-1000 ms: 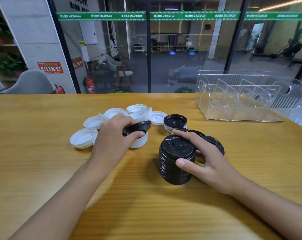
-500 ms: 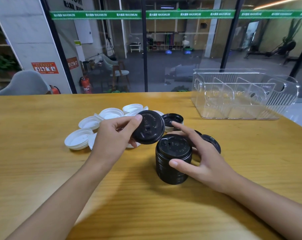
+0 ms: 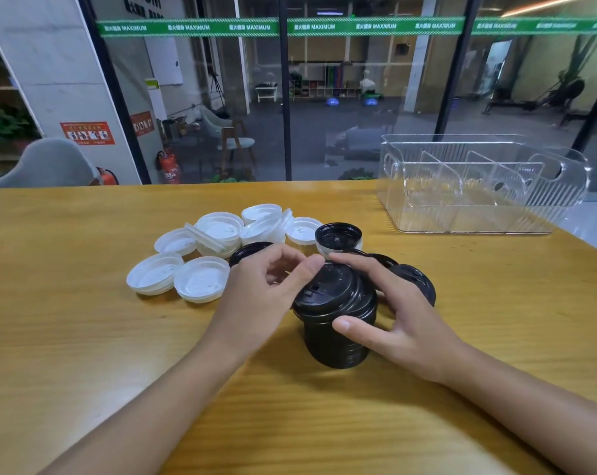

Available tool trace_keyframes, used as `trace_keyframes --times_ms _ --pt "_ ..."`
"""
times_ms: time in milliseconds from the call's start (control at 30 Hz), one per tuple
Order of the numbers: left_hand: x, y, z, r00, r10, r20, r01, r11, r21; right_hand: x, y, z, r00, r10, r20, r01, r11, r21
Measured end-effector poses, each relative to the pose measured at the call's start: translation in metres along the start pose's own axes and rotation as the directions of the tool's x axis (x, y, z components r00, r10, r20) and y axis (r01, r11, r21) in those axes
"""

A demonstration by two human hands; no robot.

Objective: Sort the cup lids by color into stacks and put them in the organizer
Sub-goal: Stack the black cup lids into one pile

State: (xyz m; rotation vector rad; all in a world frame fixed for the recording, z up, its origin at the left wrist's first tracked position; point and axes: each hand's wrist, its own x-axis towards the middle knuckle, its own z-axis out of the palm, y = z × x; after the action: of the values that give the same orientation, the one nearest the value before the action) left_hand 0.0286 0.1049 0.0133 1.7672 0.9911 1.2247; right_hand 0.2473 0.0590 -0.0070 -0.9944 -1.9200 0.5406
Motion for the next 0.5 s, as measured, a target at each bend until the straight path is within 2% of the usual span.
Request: trace_keyframes --times_ms 167,333,500 --pt "-0.003 0.003 -0.008 0.994 0.053 0.093 -0.075 0.966 0.247 -0.001 -0.001 0.000 1.000 -0.002 -0.021 0.002 1.000 0.003" --pt "-0.004 0.011 -0.011 0.977 0.145 0.155 -0.167 0.975 0.144 -0.001 -0.001 -0.001 0.999 0.033 0.014 -0.033 0.999 0.040" --pt "-0.005 0.012 -0.011 0.964 0.158 0.215 -0.174 0.983 0.059 0.000 0.000 -0.003 0.999 0.044 0.014 -0.044 0.997 0.057"
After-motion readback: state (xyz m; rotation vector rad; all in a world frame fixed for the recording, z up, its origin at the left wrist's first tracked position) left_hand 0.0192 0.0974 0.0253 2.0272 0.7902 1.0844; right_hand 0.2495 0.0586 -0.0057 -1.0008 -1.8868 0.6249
